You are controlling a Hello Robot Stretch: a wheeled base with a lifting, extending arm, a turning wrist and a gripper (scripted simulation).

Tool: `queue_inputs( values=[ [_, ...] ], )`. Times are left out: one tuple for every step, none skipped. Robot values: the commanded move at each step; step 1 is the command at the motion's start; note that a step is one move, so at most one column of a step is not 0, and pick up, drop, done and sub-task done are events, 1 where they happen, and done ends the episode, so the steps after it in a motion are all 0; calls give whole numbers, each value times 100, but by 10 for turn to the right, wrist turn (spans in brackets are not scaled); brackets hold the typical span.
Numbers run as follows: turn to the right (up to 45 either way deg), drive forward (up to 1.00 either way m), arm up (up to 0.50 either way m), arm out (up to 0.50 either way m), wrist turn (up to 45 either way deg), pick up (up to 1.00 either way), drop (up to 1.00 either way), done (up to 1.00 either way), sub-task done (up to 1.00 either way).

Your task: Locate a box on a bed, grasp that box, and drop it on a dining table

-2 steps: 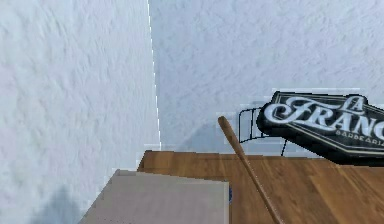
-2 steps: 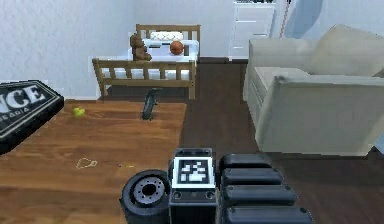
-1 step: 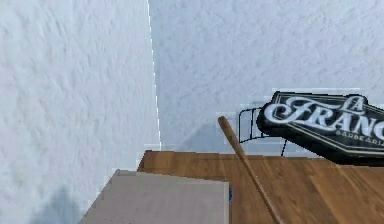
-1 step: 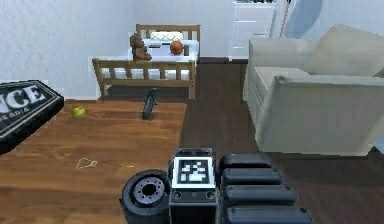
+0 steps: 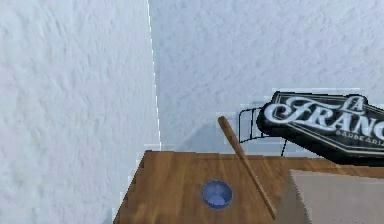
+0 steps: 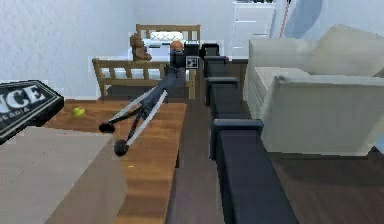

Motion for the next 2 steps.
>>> queue_inputs(
  values=[
    [0,0,0,0,390,0,0,0,0],
    [0,0,-14,0,0,0,0,0,0]
  ],
)
